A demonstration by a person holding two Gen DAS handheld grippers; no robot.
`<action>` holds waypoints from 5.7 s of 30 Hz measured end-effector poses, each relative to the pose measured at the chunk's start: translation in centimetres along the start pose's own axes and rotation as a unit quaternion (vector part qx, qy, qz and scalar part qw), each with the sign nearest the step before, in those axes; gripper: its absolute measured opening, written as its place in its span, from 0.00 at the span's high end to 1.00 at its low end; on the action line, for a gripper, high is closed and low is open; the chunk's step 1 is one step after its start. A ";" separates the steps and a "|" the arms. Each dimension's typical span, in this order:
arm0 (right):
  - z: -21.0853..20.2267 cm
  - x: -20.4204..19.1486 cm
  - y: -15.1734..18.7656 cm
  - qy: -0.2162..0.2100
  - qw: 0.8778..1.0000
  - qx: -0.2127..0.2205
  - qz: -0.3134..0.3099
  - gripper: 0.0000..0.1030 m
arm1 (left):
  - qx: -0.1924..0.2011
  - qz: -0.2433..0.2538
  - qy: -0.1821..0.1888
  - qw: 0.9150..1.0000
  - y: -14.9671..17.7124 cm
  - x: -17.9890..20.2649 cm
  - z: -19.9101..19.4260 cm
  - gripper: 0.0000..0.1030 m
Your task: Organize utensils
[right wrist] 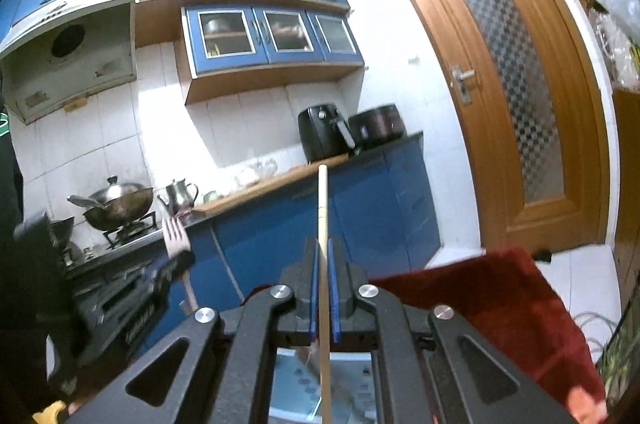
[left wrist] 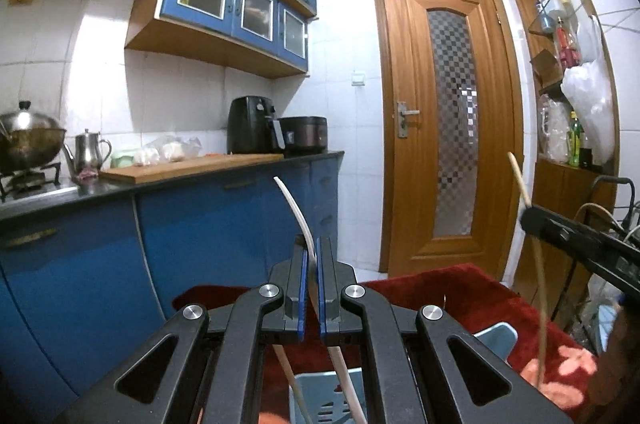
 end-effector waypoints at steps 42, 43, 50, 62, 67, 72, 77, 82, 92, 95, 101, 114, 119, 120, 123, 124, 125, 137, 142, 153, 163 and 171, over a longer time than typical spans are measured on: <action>-3.0 -0.2 3.1 0.006 0.998 -0.053 0.029 0.82 | -0.063 -0.022 0.069 0.995 2.9 1.3 -5.0 0.87; -3.6 -0.3 3.1 0.005 0.998 -0.054 0.034 0.82 | -0.065 -0.024 0.070 0.995 3.1 1.3 -5.4 0.87; -6.7 -1.1 3.3 0.000 0.997 -0.068 0.043 0.82 | -0.092 -0.029 0.072 0.993 4.4 0.9 -7.6 0.87; -9.9 -2.2 6.7 0.035 0.991 -0.129 0.026 0.82 | -0.149 -0.030 0.092 0.984 7.2 1.3 -10.3 0.87; -10.2 -2.5 9.3 0.064 0.982 -0.176 0.010 0.82 | -0.179 -0.029 0.092 0.979 8.9 1.3 -10.5 0.86; -10.2 -2.2 11.6 0.067 0.974 -0.215 0.022 0.82 | -0.207 -0.032 0.084 0.974 10.5 1.0 -10.7 0.86; -9.8 -2.3 13.5 0.075 0.964 -0.254 0.033 0.80 | -0.221 -0.046 0.079 0.971 11.5 0.2 -11.1 0.86; -9.4 -2.1 15.4 0.083 0.954 -0.283 0.042 0.76 | -0.232 -0.051 0.082 0.968 12.3 -0.2 -11.4 0.86; -8.2 -1.4 17.1 0.104 0.943 -0.310 0.054 0.75 | -0.241 -0.063 0.086 0.965 13.1 -0.6 -11.4 0.86; -7.9 -1.4 17.5 0.106 0.940 -0.318 0.057 0.75 | -0.245 -0.064 0.088 0.963 13.3 -0.5 -11.2 0.86; -7.6 -1.6 18.0 0.109 0.941 -0.317 0.051 0.84 | -0.254 -0.067 0.089 0.961 13.9 -0.3 -11.0 0.86; -9.6 -1.0 15.6 0.093 0.956 -0.272 0.065 0.95 | -0.282 -0.051 0.112 0.951 14.7 2.1 -9.9 0.86; -10.9 0.1 14.3 0.100 0.960 -0.254 0.068 0.95 | -0.315 -0.052 0.158 0.934 15.2 3.5 -8.8 0.86; -11.1 0.2 14.1 0.101 0.960 -0.251 0.069 0.95 | -0.324 -0.053 0.165 0.930 15.4 3.7 -8.6 0.86; -11.6 0.8 13.6 0.096 0.960 -0.250 0.077 0.95 | -0.361 -0.058 0.183 0.912 16.2 4.4 -7.5 0.86; -11.8 1.0 13.4 0.097 0.960 -0.249 0.078 0.95 | -0.371 -0.062 0.187 0.907 16.5 4.6 -7.1 0.86; -11.9 1.2 13.3 0.099 0.961 -0.247 0.074 0.95 | -0.380 -0.068 0.193 0.902 16.7 4.7 -6.8 0.86; -12.3 2.8 13.6 0.103 0.960 -0.250 0.069 0.95 | -0.455 -0.126 0.257 0.843 18.2 5.8 -3.3 0.82; -12.0 3.3 14.0 0.105 0.959 -0.255 0.071 0.95 | -0.451 -0.123 0.256 0.846 18.0 6.2 -2.6 0.85; -11.7 3.3 14.3 0.087 0.962 -0.248 0.078 0.95 | -0.404 -0.143 0.267 0.863 17.5 5.1 -4.3 0.93; -13.5 1.7 12.1 0.073 0.977 -0.184 0.072 0.95 | -0.292 -0.120 0.244 0.917 14.1 3.8 -8.6 0.97; -14.3 0.0 9.8 0.074 0.986 -0.143 0.044 0.95 | -0.209 -0.110 0.225 0.945 10.2 2.5 -11.4 0.99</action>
Point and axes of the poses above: each gripper's, at about its wrist camera, not at the fingertips, and z roughly the way its jaws point, x to its right, y to its underside, the point moved 2 cm from there along z, roughly the way its jaws point, and after that the axes turned 7 degrees about -x, right-handed, at the moved point
